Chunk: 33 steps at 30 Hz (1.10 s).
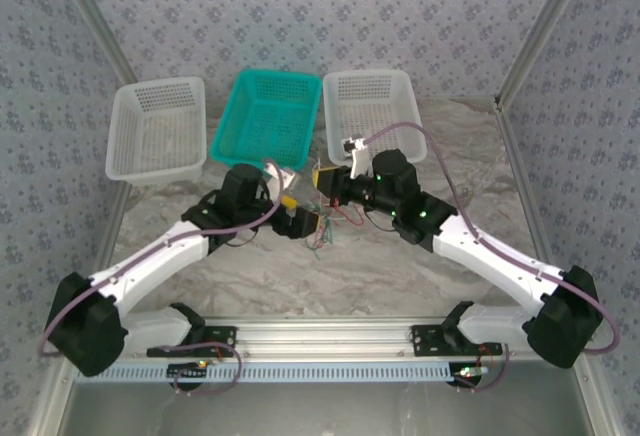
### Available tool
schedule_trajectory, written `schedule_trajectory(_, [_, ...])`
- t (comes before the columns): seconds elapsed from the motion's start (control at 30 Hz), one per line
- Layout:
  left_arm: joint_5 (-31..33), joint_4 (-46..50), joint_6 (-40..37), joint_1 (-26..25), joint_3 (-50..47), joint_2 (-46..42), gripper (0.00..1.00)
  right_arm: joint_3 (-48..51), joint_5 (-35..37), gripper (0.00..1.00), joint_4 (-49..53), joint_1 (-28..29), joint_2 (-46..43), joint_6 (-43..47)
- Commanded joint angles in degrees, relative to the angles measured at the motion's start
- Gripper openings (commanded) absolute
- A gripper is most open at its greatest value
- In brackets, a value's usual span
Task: Untangle the cables
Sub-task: Untie the cable from multiple cables.
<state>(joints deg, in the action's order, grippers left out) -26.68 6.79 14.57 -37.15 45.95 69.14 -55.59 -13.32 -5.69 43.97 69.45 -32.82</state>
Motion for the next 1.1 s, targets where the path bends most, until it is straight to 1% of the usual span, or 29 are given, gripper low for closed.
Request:
schedule_trajectory(0.0, [-3.07,-9.05,-3.75,-0.57,0.56,0.74,0.99,-3.50,-1.75,0.00,-0.26,-0.06,0.59,-1.53])
schedule_trajectory(0.17, [0.83,-13.84,-3.22,-0.75,-3.06,1.78,0.99,-5.26,-3.60,0.00,-1.98,-0.11,1.25,-2.83])
schedule_trajectory(0.2, [1.94,-14.20,-3.03,-0.81,-3.70,1.82,0.95,-5.50,-3.84,0.00,-2.04,-0.11,1.28,-2.82])
schedule_trajectory(0.27, [3.11,-14.67,-2.91,-0.74,-4.43,2.04,0.85,-5.99,-3.82,0.00,-2.06,-0.24,1.22,-2.78])
schedule_trajectory(0.33, [3.21,-14.77,-2.40,-0.78,-4.65,2.78,0.65,-6.18,-3.17,0.00,-2.05,-0.61,0.75,-4.61])
schedule_trajectory(0.37, [3.19,-15.14,-1.91,-0.76,-4.75,3.15,0.52,-6.16,-2.74,0.00,-2.09,-0.87,0.44,-5.07])
schedule_trajectory(0.4, [3.29,-15.65,-1.18,-0.77,-4.89,3.56,0.43,-6.12,-2.23,0.00,-2.16,-1.04,0.10,-5.51])
schedule_trajectory(0.43, [3.12,-15.99,-0.67,-0.77,-4.88,3.94,0.36,-6.02,-1.57,0.00,-2.04,-1.27,-0.13,-5.94])
schedule_trajectory(0.5, [2.92,-16.86,0.01,-0.91,-4.84,4.77,0.26,-5.68,0.15,0.00,-1.81,-1.85,-0.86,-7.02])
schedule_trajectory(0.57, [3.17,-16.98,0.20,-1.25,-4.83,5.25,0.25,-5.53,2.11,0.00,-0.68,-2.77,-1.60,-7.86])
schedule_trajectory(0.6, [3.34,-16.73,0.11,-1.41,-4.88,5.36,0.23,-5.52,3.19,0.00,0.35,-3.63,-2.04,-8.49])
schedule_trajectory(0.63, [3.71,-16.52,0.07,-1.42,-4.90,5.37,0.19,-5.50,3.84,0.00,1.05,-4.70,-2.54,-9.19])
schedule_trajectory(0.67, [4.14,-16.05,0.02,-1.48,-5.10,5.29,0.14,-5.29,4.00,0.00,1.33,-6.08,-3.09,-10.18])
schedule_trajectory(0.73, [5.69,-14.67,-0.22,-1.44,-5.37,5.21,0.06,-4.56,3.28,0.00,0.43,-8.80,-4.16,-12.40])
schedule_trajectory(0.8, [7.65,-12.80,-0.55,-1.47,-5.61,4.96,0.02,-4.36,2.17,0.00,0.06,-11.52,-5.08,-13.84])
schedule_trajectory(1.07, [13.95,-8.44,-0.26,-1.44,-8.35,1.99,0.01,-3.67,4.24,0.00,4.93,-21.78,-10.40,-15.93])
